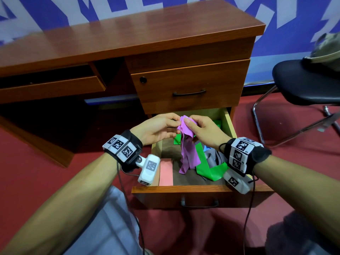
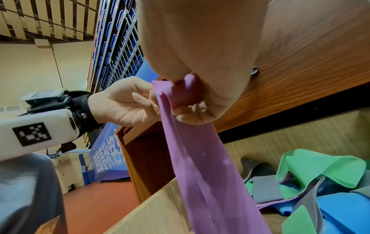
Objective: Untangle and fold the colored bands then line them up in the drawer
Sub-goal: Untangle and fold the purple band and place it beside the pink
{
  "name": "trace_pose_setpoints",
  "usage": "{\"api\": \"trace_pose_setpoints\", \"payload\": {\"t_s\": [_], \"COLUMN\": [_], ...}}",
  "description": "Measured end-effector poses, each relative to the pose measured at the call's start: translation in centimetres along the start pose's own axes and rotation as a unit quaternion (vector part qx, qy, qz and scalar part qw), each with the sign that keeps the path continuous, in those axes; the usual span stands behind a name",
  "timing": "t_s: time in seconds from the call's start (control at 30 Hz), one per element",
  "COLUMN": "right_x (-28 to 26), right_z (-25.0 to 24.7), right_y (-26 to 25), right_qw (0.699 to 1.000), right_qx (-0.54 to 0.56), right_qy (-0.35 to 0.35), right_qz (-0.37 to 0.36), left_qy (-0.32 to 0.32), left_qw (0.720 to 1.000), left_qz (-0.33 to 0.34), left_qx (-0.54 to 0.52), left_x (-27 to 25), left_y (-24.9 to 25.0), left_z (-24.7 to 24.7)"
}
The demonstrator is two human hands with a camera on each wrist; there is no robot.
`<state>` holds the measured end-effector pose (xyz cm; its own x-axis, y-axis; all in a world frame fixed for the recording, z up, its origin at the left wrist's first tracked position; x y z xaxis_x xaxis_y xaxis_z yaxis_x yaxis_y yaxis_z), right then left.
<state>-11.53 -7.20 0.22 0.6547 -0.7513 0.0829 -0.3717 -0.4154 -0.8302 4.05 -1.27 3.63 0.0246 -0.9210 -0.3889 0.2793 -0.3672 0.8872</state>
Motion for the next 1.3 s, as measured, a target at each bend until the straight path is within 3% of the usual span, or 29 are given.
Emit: {"api": "trace_pose_setpoints", "payload": {"t_s": [0.47, 0.77, 0.87, 0.97, 1.07, 1.3], "right_x": [0.1, 0.3, 0.5, 0.5, 0.5, 0.9], "right_z": [-0.1, -0.4, -0.3, 0.2, 0.4, -1.2], "right_y": [0.0, 0.6, 0.4, 0.7, 0.4, -1.2], "right_qw": [1.000, 0.998, 0.999, 0.999, 0.999, 0.994], "right_qx": [0.007, -0.022, -0.023, 0.029, 0.047, 0.085], "right_qy": [0.021, 0.064, 0.027, -0.017, -0.024, 0.046], "right_qz": [-0.019, -0.018, -0.022, 0.011, -0.001, -0.059], "left_qy": [-0.007, 0.019, 0.056, 0.093, 0.099, 0.076], "left_qw": [0.999, 0.992, 0.968, 0.909, 0.881, 0.918], "left_qz": [0.021, 0.074, 0.124, 0.223, 0.277, 0.311], "left_qx": [-0.027, 0.099, 0.210, 0.339, 0.372, 0.235], "left_x": [-0.1, -0.1, -0.4, -0.8, -1.2, -0.7], "left_y": [0.2, 0.4, 0.7, 1.3, 1.9, 2.3], "left_z": [0.5, 0.2, 0.2, 0.1, 0.4, -0.3]}}
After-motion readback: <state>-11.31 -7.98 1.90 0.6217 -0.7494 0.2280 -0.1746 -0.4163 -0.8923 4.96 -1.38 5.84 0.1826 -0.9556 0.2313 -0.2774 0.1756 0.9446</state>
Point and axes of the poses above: each hand's wrist, its own x-axis towards the middle knuckle, its own z-axis out of the palm, y = z × x, the point moved 3 cm from there along x, towards the middle knuckle, and after that the axes turned 15 degrees about -x, right-handed, at the moved point
